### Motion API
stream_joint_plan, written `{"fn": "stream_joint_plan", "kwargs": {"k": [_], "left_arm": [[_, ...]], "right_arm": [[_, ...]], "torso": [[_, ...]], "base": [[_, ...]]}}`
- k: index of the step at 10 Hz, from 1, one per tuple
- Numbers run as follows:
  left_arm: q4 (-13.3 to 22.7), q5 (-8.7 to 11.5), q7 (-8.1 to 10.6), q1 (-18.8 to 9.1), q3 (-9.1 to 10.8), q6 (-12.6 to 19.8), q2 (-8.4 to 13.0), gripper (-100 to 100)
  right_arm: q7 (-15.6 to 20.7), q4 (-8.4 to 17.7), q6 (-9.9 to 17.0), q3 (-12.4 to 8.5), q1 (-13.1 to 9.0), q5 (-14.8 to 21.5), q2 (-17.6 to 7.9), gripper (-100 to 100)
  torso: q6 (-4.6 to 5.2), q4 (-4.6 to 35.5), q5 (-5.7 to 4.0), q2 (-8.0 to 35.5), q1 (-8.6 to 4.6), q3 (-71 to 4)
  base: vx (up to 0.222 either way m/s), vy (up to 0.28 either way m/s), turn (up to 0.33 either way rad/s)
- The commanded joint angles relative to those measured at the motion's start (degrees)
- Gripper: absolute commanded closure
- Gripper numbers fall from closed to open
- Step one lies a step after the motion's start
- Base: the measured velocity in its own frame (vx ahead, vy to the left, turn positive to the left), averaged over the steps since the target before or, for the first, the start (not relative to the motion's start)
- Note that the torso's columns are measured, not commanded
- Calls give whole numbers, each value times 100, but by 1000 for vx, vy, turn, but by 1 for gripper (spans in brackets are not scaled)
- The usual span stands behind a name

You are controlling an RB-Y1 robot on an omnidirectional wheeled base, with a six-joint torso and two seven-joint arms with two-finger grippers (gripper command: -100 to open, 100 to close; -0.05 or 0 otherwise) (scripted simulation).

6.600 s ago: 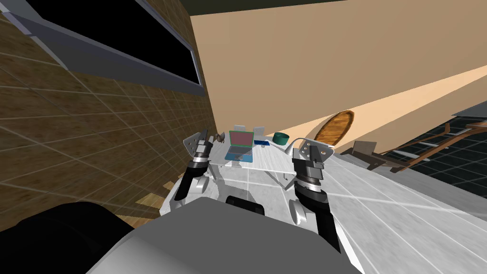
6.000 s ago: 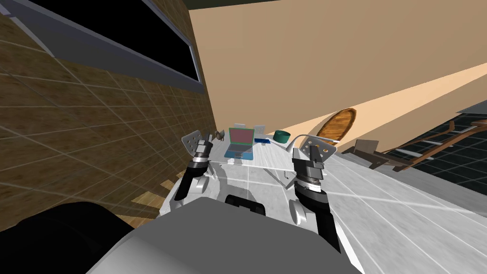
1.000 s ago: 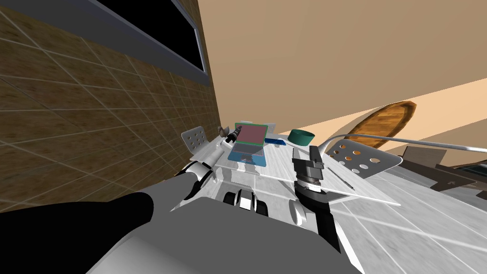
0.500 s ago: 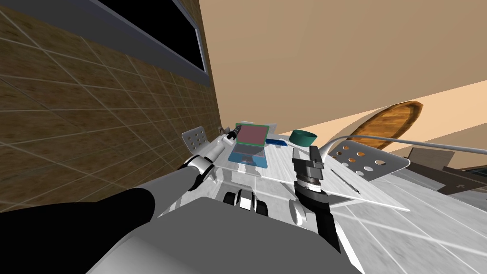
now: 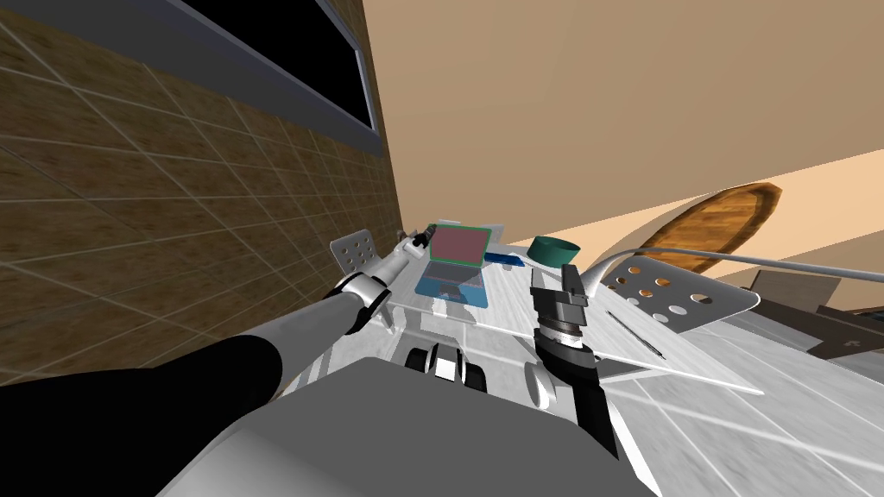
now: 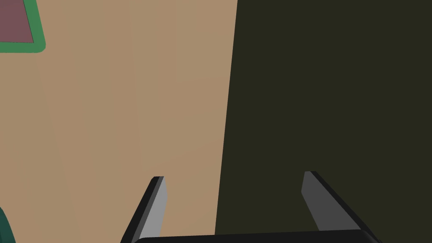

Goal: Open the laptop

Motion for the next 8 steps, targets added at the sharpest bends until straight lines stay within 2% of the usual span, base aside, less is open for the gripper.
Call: {"fn": "stream_joint_plan", "kwargs": {"k": [1,2,4,6,7,8], "left_arm": [[323,-19,31,-278,-38,107,71,-100],[461,-22,47,-408,-62,162,122,-100],[375,-3,44,-356,-73,184,126,-100],[380,5,48,-382,-81,217,139,-100],[379,5,48,-388,-80,227,143,100],[87,-283,7,-106,177,30,-85,100]], "right_arm": [[0,0,0,0,0,0,0,0],[0,0,0,0,0,0,0,0],[0,0,0,0,0,0,0,0],[0,0,0,0,1,0,0,0],[0,0,0,0,1,0,0,0],[0,0,0,0,0,0,0,0]], "torso": [[-2,2,0,-3,4,-2],[-2,1,1,-5,6,-3],[-2,-2,2,-7,6,-5],[4,-6,-2,-36,-3,-21],[4,-8,0,-19,-2,-14],[8,-8,2,-4,1,-4]], "base": [[18,11,11],[22,11,18],[9,4,3],[89,-7,-18],[8,1,15],[19,18,-62]]}}
